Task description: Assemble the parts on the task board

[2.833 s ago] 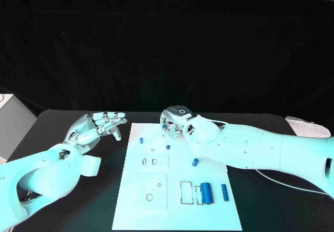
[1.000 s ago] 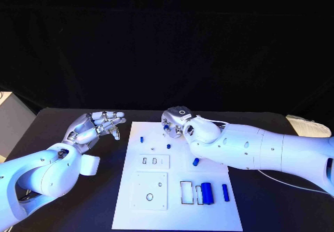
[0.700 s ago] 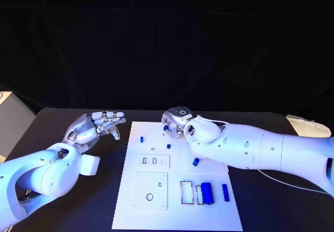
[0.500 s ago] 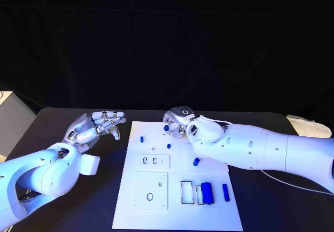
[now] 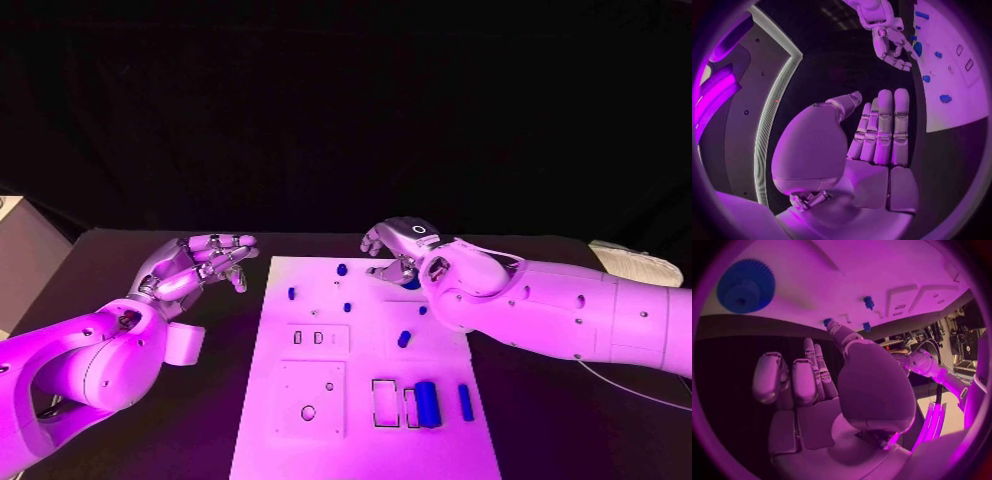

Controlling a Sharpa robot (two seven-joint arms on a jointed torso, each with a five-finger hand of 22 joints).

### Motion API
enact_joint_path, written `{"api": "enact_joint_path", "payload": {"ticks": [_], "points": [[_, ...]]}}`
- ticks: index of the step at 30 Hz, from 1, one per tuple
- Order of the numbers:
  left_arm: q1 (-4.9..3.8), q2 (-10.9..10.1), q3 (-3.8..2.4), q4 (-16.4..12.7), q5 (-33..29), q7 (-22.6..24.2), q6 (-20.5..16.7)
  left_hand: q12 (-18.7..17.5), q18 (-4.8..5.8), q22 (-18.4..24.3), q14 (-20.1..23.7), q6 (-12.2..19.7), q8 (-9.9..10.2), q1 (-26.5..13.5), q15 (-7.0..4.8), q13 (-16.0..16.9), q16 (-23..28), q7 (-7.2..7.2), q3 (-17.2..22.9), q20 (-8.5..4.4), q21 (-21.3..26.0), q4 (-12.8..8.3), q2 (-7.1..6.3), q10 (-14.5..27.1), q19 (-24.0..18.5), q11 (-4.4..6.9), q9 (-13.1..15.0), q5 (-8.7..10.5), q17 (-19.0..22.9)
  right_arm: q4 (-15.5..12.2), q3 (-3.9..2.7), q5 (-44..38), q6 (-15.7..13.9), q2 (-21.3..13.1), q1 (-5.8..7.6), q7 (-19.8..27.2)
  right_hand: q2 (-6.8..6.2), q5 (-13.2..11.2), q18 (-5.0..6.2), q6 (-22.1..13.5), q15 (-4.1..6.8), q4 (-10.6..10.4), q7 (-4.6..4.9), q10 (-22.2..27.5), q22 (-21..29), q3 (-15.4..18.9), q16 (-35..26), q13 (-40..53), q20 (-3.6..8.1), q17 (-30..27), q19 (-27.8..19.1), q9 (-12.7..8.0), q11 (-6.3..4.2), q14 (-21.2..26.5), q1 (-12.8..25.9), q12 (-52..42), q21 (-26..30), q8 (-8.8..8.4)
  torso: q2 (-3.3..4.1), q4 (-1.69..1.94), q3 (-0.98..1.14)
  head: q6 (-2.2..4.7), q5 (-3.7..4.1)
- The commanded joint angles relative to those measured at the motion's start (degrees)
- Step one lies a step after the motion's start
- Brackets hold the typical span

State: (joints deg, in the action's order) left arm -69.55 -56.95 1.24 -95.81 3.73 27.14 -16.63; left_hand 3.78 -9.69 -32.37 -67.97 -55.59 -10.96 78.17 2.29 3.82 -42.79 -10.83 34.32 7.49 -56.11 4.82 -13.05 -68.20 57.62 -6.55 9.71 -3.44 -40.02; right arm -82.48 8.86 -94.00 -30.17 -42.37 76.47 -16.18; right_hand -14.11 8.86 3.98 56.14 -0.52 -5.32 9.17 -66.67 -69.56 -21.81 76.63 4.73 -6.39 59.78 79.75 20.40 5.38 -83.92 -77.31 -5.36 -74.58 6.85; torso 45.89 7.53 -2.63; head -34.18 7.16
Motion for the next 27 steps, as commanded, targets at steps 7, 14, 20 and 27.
{"api": "enact_joint_path", "payload": {"ticks": [7,14,20,27], "points": [[-0.06,0.66,-0.04,0.65,-0.21,0.33,1.49,-0.16,-0.85,-0.06,0.44,0.32,-0.29,-0.23,-0.11,0.06,-0.21,0.07,0.25,0.08,-0.2,0.02,0.04,-0.02,-0.4,-0.13,0.09,0.29,-0.09,-3.7,-0.42,16.25,1.74,-7.29,1.26,4.71,-2.31,0.23,-0.04,-1.22,1.31,-1.74,-0.59,-11.26,-3.44,-1.7,2.5,3.92,0.96,3.72,1.7,-0.39,-1.85,-1.27,-0.91,-5.57,-2.46,-1.75,-0.43,-1.18,0.29,0.58,-0.05],[-0.04,1.07,-0.03,1.04,-0.26,0.3,1.71,-0.16,-0.84,-0.14,0.52,0.37,-0.28,-0.27,-0.09,0.06,-0.29,0.06,0.29,0.1,-0.34,-0.02,0.06,0.02,-0.5,-0.15,0.12,0.29,-0.11,-2.4,-0.4,18.8,7.4,-9.31,1.42,3.43,0.81,3.81,-1.52,-4.72,1.09,-9.92,-0.43,-13.82,-10.71,14.94,8.77,69.75,1.02,16.06,4.93,2.09,-1.65,-3.43,-7.53,-70.06,-7.55,0.9,-0.46,-1.48,0.47,0.65,0.05],[-0.03,1.19,-0.03,1.15,-0.27,0.29,1.81,-0.16,-0.84,-0.14,0.52,0.37,-0.28,-0.27,-0.09,0.06,-0.29,0.06,0.29,0.1,-0.34,-0.02,0.06,0.02,-0.5,-0.15,0.12,0.29,-0.11,-1.13,-0.3,19.0,9.45,-9.37,1.17,2.02,1.1,4.12,-2.4,-5.54,0.45,-11.21,0.08,-20.46,-14.48,16.36,10.87,81.67,0.39,21.45,6.9,2.65,-0.98,-4.34,-7.82,-81.37,-10.49,2.44,-0.41,-1.39,0.47,0.57,0.16],[-0.03,1.2,-0.03,1.18,-0.28,0.27,1.87,-0.16,-0.84,-0.14,0.52,0.37,-0.28,-0.27,-0.09,0.06,-0.29,0.06,0.29,0.1,-0.34,-0.02,0.06,0.02,-0.5,-0.15,0.12,0.29,-0.11,0.06,-0.22,18.55,10.14,-8.12,0.71,0.53,1.41,4.63,-2.83,-5.4,0.33,-11.19,0.11,-22.58,-16.22,16.35,11.56,84.38,0.26,23.53,7.85,2.83,-0.9,-4.73,-7.62,-83.84,-11.91,3.06,-0.44,-1.21,0.37,0.24,0.12]]}}
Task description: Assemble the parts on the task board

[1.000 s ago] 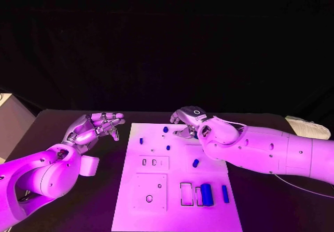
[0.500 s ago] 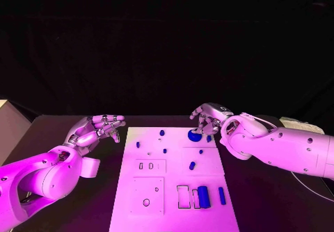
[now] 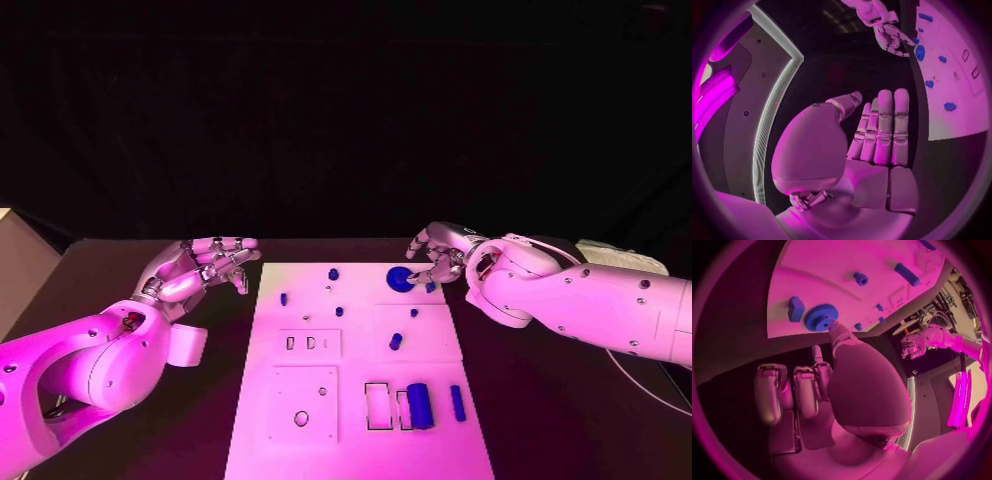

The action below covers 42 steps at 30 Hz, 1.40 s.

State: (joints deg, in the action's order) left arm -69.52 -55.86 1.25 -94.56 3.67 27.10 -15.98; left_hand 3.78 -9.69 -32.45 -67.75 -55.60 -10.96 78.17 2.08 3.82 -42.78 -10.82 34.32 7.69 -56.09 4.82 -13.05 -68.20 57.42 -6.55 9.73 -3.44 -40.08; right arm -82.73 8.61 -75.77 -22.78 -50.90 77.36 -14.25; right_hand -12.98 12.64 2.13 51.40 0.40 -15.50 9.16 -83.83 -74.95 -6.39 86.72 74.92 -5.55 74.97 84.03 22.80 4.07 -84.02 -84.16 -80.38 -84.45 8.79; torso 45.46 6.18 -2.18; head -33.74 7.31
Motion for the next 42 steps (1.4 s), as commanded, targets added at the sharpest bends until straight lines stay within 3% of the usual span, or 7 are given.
{"api": "enact_joint_path", "payload": {"ticks": [1,12,34,42], "points": [[-0.05,0.11,-0.04,-0.08,-0.22,0.32,1.23,-0.16,-0.84,-0.06,0.3,0.37,-0.28,-0.27,0.12,0.06,-0.3,0.06,0.29,-0.1,-0.35,-0.02,0.06,0.02,-0.3,-0.15,0.09,0.29,-0.06,0.42,0.04,0.23,2.83,0.54,-0.25,-1.59,0.32,0.94,-1.03,-0.59,-0.61,-1.02,0.11,-5.68,-11.03,0.91,1.54,14.49,-0.6,8.55,3.68,0.45,0.41,-4.68,-0.7,-9.1,-2.2,1.23,0.01,0.21,-0.08,-0.33,-0.02],[-0.05,-0.12,-0.04,-0.05,-0.22,0.28,1.16,-0.16,-0.84,-0.06,0.3,0.37,-0.28,-0.27,0.12,0.06,-0.3,0.06,0.29,-0.1,-0.35,-0.02,0.06,0.02,-0.3,-0.15,0.09,0.29,-0.06,0.98,0.07,-0.12,2.72,1.33,-0.91,-2.39,0.64,1.48,-1.24,-0.21,-0.61,-1.01,0.05,-6.17,-11.84,0.61,1.76,15.08,-0.62,9.21,4.12,0.56,0.38,-4.8,-0.63,-9.62,-2.86,1.68,0.26,0.39,0.1,-0.63,0.14],[-0.06,-0.19,-0.04,-0.03,-0.21,0.16,1.2,-0.16,-0.84,-0.06,0.3,0.37,-0.28,-0.27,0.12,0.06,-0.3,0.06,0.29,-0.1,-0.35,-0.02,0.06,0.02,-0.3,-0.15,0.09,0.29,-0.06,2.32,0.08,0.61,2.58,2.65,-1.22,-2.05,2.74,4.24,-1.46,3.06,-0.06,-0.91,-0.76,-6.17,-12.72,-2.78,1.99,15.08,-0.22,9.79,4.56,0.31,-0.31,-4.88,0.18,-9.62,-3.55,2.63,0.18,0.39,0.07,-1.3,0.03],[-0.06,-0.25,-0.04,-0.06,-0.21,0.1,1.22,-0.16,-0.84,-0.06,0.3,0.37,-0.28,-0.27,0.12,0.06,-0.3,0.06,0.29,-0.1,-0.35,-0.02,0.06,0.02,-0.3,-0.15,0.09,0.29,-0.06,1.95,0.09,-3.05,2.48,3.06,-1.44,-2.68,1.89,3.44,-1.58,4.13,0.27,-0.68,-1.06,-6.17,-13.19,-4.44,2.01,15.08,0.12,9.9,4.82,-0.11,-0.62,-4.89,-0.37,-9.62,-3.93,2.48,0.15,0.31,0.06,-1.39,0.02]]}}
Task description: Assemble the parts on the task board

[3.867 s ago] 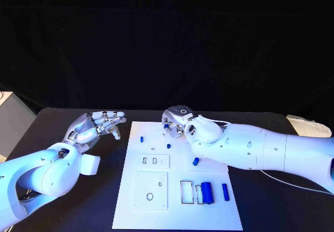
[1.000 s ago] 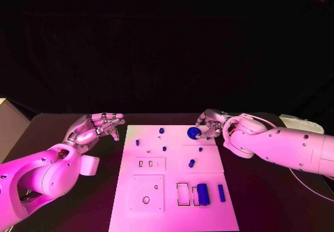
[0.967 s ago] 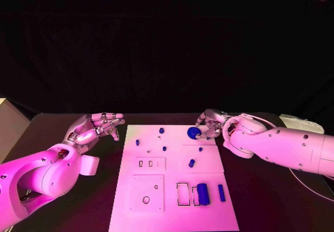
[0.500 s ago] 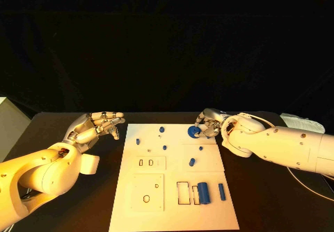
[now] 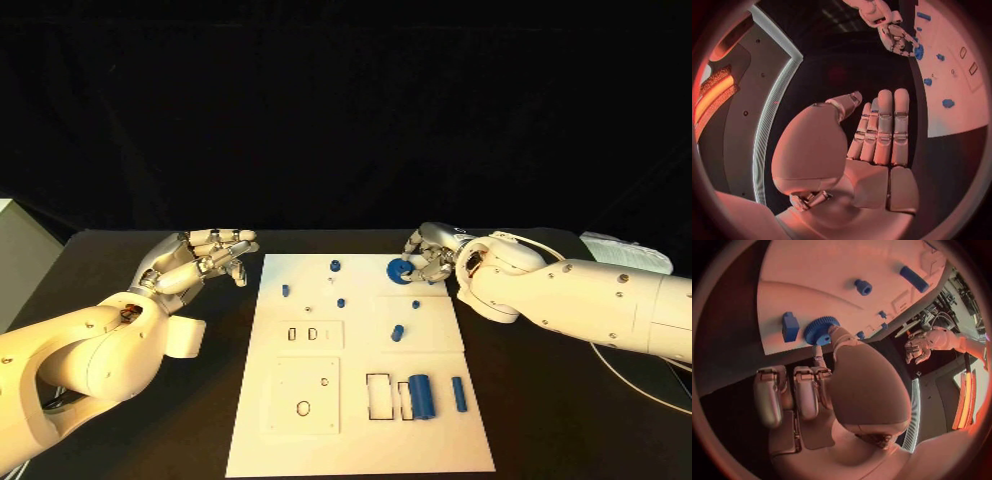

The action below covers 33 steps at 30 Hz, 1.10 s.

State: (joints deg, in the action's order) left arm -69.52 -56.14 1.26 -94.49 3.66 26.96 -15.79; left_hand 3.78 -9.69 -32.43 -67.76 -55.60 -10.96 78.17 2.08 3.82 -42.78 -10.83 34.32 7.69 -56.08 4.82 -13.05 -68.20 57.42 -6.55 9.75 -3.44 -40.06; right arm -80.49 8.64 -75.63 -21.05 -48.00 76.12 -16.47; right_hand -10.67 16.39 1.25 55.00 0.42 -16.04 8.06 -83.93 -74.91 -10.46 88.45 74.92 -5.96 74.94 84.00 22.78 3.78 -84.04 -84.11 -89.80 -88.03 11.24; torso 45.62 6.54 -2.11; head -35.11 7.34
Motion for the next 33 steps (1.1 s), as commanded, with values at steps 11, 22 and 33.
{"api": "enact_joint_path", "payload": {"ticks": [11,22,33], "points": [[-0.06,-0.06,-0.05,-0.16,-0.19,0.14,1.07,-0.14,-0.85,-0.29,0.48,0.42,-0.29,-0.34,0.13,0.06,-0.53,0.05,0.42,-0.06,-0.71,-0.18,0.11,0.05,-0.58,-0.16,0.16,0.29,-0.12,-2.54,0.11,-12.73,-2.77,0.12,-0.7,-2.71,-1.27,0.79,-0.82,1.43,0.39,-0.4,-0.16,-6.07,-13.62,-1.15,0.28,15.08,0.67,9.95,5.08,-0.36,-0.5,-4.88,-0.01,-0.2,-0.69,0.02,-0.08,-0.04,-0.03,-0.01,-0.02],[-0.06,-0.04,-0.05,-0.09,-0.19,0.16,1.13,-0.14,-0.86,-0.34,0.52,0.43,-0.29,-0.34,0.14,0.06,-0.59,0.03,0.47,-0.05,-0.79,-0.21,0.16,0.07,-0.65,-0.17,0.18,0.28,-0.13,-5.96,0.08,-17.75,-8.91,0.28,-0.84,-4.41,-1.99,3.72,-1.06,2.3,0.62,-0.45,-0.41,-6.07,-14.46,-2.41,0.31,15.08,0.89,10.1,5.6,-0.75,-0.75,-4.91,1.03,-0.2,-1.42,-0.16,-0.14,-0.03,-0.05,0.29,-0.21],[-0.06,0.08,-0.05,-0.04,-0.19,0.15,1.21,-0.14,-0.86,-0.37,0.54,0.43,-0.3,-0.3,0.14,0.07,-0.61,0.03,0.53,-0.05,-0.84,-0.25,0.22,0.07,-0.68,-0.17,0.2,0.28,-0.13,-6.97,0.03,-18.92,-9.88,4.1,-0.7,-4.68,-2.17,3.9,-1.19,2.35,0.64,-0.47,-0.42,-6.07,-14.88,-2.46,0.35,15.08,0.91,10.25,5.87,-0.8,-0.76,-4.95,1.26,-0.2,-1.79,-0.21,-0.08,0.05,-0.1,0.42,-0.32]]}}
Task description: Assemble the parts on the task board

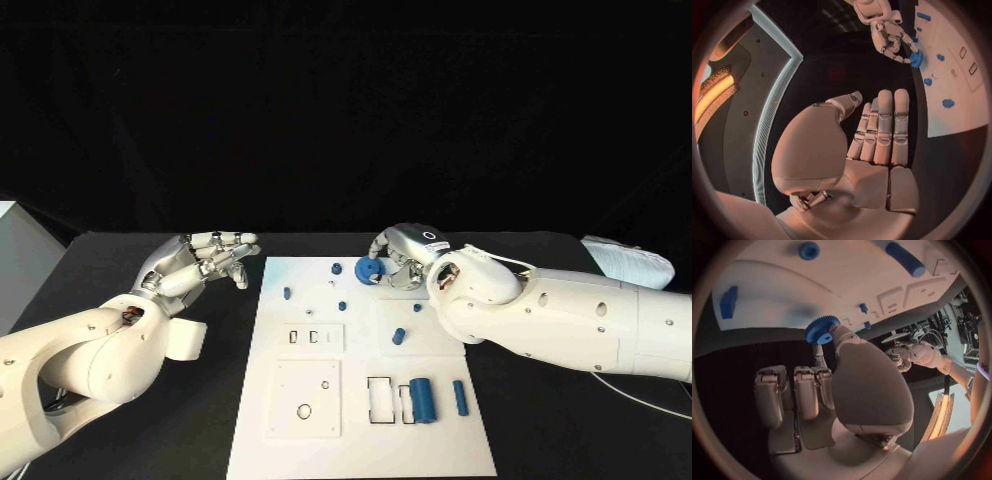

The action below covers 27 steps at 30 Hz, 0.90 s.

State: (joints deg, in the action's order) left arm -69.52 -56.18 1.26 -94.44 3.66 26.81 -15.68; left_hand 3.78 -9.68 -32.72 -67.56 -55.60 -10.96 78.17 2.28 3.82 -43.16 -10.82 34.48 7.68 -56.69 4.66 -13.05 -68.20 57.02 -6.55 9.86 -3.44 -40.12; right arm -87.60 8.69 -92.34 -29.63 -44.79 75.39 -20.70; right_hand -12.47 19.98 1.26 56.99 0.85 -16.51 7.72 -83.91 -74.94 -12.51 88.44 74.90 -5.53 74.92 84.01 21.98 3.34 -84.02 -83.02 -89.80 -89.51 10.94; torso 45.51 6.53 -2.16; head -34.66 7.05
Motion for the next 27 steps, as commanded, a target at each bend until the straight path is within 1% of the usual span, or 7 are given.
{"api": "enact_joint_path", "payload": {"ticks": [1,6,9,13,21,25,27], "points": [[-0.06,0.14,-0.05,-0.11,-0.19,0.3,1.11,-0.14,-0.86,-0.08,0.34,0.43,-0.3,-0.3,-0.06,0.07,-0.23,0.03,0.37,-0.03,-0.23,-0.09,0.22,0.07,-0.28,-0.17,0.09,0.28,-0.07,0.33,-0.01,-2.25,-1.21,1.41,0.02,-0.41,-0.38,0.31,-1.19,0.36,0.22,-0.01,-0.09,-6.09,-14.85,-0.41,0.37,15.1,0.48,10.27,5.86,0.0,-0.33,-4.96,0.17,-0.2,-0.3,0.08,0.04,0.06,-0.06,-0.05,-0.03],[-0.06,0.17,-0.05,-0.15,-0.19,0.28,1.13,-0.14,-0.86,-0.08,0.34,0.43,-0.3,-0.3,-0.06,0.07,-0.23,0.03,0.37,-0.03,-0.23,-0.09,0.22,0.07,-0.28,-0.17,0.09,0.28,-0.07,1.67,0.04,-2.41,-0.73,4.32,-0.2,-0.26,-0.41,0.31,-1.2,0.34,0.22,0.0,-0.09,-6.09,-14.87,-0.41,0.38,15.1,0.48,10.31,5.87,-0.01,-0.33,-4.97,0.19,-0.2,-0.32,0.06,0.09,0.2,-0.05,-0.08,-0.08],[-0.06,0.15,-0.05,-0.17,-0.19,0.26,1.12,-0.14,-0.86,-0.12,0.37,0.43,-0.3,-0.24,-0.07,0.07,-0.26,0.04,0.43,-0.03,-0.29,-0.16,0.25,0.07,-0.32,-0.16,0.1,0.28,-0.07,2.43,0.06,-2.51,-0.49,5.57,-0.29,-0.28,-0.47,0.28,-1.21,0.25,0.22,0.03,-0.07,-6.09,-14.91,-0.47,0.36,15.1,0.49,10.25,5.89,-0.06,-0.33,-4.95,0.21,-0.2,-0.35,-0.02,0.1,0.12,-0.03,-0.15,-0.22],[-0.06,0.16,-0.05,-0.17,-0.19,0.24,1.15,-0.14,-0.86,-0.12,0.37,0.43,-0.3,-0.24,-0.07,0.07,-0.26,0.04,0.43,-0.03,-0.29,-0.16,0.25,0.07,-0.32,-0.16,0.1,0.28,-0.07,3.52,0.08,-2.63,-0.07,7.01,-0.34,-0.33,-0.48,0.26,-1.22,0.21,0.22,0.05,-0.07,-6.09,-14.93,-0.51,0.38,15.1,0.49,10.31,5.91,-0.08,-0.33,-4.97,0.19,-0.2,-0.38,-0.06,0.1,0.04,-0.09,-0.14,-0.21],[-0.06,0.23,-0.05,-0.17,-0.19,0.2,1.22,-0.13,-0.87,-0.15,0.4,0.43,-0.31,-0.17,-0.07,0.07,-0.29,0.05,0.5,-0.03,-0.35,-0.23,0.29,0.06,-0.36,-0.15,0.12,0.28,-0.07,5.08,0.18,-2.69,0.67,9.19,-0.79,-0.32,-0.53,0.17,-1.24,0.15,0.22,0.08,-0.06,-6.09,-15.0,-0.55,0.37,15.1,0.49,10.26,5.96,-0.11,-0.32,-4.96,0.2,-0.2,-0.44,-0.12,0.15,0.11,0.05,-0.36,-0.23],[-0.07,0.22,-0.05,-0.12,-0.19,0.08,1.16,-0.13,-0.87,-0.15,0.4,0.43,-0.31,-0.17,-0.07,0.07,-0.29,0.05,0.5,-0.03,-0.35,-0.23,0.29,0.06,-0.36,-0.15,0.12,0.28,-0.07,5.9,0.33,-2.83,1.18,10.2,-1.18,-0.3,-0.53,0.11,-1.23,0.12,0.22,0.08,-0.05,-6.09,-14.98,-0.58,0.37,15.1,0.5,10.26,5.94,-0.13,-0.31,-4.96,0.21,-0.2,-0.42,-0.14,0.07,0.12,0.05,-0.62,-0.43],[-0.07,0.21,-0.05,-0.11,-0.19,0.04,1.17,-0.13,-0.87,-0.15,0.4,0.43,-0.31,-0.17,-0.07,0.07,-0.29,0.05,0.5,-0.03,-0.35,-0.23,0.29,0.06,-0.36,-0.15,0.12,0.28,-0.07,6.11,0.39,-2.86,1.38,10.49,-1.29,-0.31,-0.56,-0.1,-1.21,0.05,0.2,0.06,0.0,-6.09,-14.92,-0.65,0.37,15.1,0.5,10.27,5.9,-0.18,-0.28,-4.96,0.29,-0.2,-0.36,-0.23,0.07,0.17,0.02,-0.75,-0.38]]}}
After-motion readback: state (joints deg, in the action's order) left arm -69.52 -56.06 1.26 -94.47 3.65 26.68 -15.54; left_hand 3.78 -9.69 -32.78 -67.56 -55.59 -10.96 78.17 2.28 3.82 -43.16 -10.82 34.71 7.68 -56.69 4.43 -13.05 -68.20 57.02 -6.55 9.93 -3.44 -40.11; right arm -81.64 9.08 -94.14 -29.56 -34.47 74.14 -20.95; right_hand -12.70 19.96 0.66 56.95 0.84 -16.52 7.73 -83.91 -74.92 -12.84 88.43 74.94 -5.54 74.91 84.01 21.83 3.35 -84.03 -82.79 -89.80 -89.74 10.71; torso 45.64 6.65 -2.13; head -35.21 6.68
